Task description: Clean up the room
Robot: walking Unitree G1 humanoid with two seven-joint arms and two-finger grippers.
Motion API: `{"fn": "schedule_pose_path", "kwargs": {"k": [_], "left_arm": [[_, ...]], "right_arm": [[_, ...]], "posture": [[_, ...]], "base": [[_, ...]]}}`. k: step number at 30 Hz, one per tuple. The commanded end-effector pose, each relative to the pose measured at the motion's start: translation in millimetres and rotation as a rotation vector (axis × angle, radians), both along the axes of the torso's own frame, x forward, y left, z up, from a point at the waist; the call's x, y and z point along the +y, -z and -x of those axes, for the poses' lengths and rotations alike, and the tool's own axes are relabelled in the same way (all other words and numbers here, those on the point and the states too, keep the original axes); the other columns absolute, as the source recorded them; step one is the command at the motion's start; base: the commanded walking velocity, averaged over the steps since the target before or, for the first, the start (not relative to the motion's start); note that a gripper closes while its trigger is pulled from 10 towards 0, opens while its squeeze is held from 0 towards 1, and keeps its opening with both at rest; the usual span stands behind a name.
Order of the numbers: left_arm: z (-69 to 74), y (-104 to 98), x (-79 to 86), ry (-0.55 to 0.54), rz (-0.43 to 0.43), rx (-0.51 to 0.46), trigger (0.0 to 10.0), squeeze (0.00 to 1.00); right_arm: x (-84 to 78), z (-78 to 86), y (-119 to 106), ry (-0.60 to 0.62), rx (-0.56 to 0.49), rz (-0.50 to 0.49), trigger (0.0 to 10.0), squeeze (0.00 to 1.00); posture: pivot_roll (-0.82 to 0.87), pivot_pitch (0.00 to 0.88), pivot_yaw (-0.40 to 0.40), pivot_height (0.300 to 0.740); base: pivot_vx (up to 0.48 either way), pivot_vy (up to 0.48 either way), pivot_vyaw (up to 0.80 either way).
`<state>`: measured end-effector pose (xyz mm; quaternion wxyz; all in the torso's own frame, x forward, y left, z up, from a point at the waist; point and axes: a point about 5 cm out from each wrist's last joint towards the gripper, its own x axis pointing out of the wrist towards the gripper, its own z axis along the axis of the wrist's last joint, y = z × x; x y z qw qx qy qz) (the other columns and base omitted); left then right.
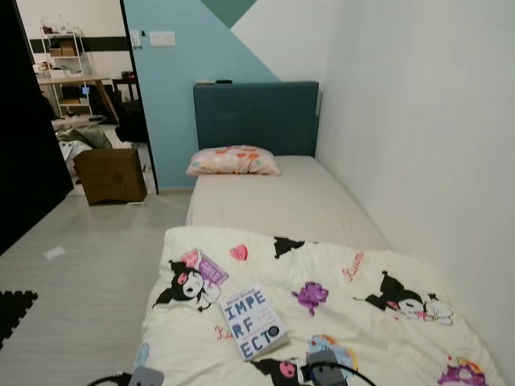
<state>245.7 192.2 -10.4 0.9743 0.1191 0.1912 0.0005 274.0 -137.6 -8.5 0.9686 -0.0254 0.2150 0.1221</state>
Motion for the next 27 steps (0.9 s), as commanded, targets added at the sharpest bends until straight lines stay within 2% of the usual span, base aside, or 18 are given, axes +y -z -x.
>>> {"fn": "schedule_pose_path", "kwargs": {"k": [1,19,27], "left_arm": [[5.6,4.5,2.2,-0.008,-0.011,0.025,10.0,0.00],[13.5,8.6,0.5,-0.012,-0.009,0.039,10.0,0.00],[15.9,10.0,0.3,-0.010,-0.012,0.044,10.0,0.00]], "right_arm": [[2.4,4.6,4.4,-0.010,0.022,-0.002,10.0,0.00],[4.1,6.0,4.9,-0.025,0.025,-0.009,10.0,0.00],[4.3,6.6,4.9,-0.037,0.023,-0.007,10.0,0.00]], "posture": [[0.01,0.112,0.009,0.646],[0.01,0.108,-0.005,0.646],[0.01,0.111,-0.013,0.631]], "base": [[0.000,0.000,0.00],[0.000,0.000,0.00],[0.000,0.000,0.00]]}}
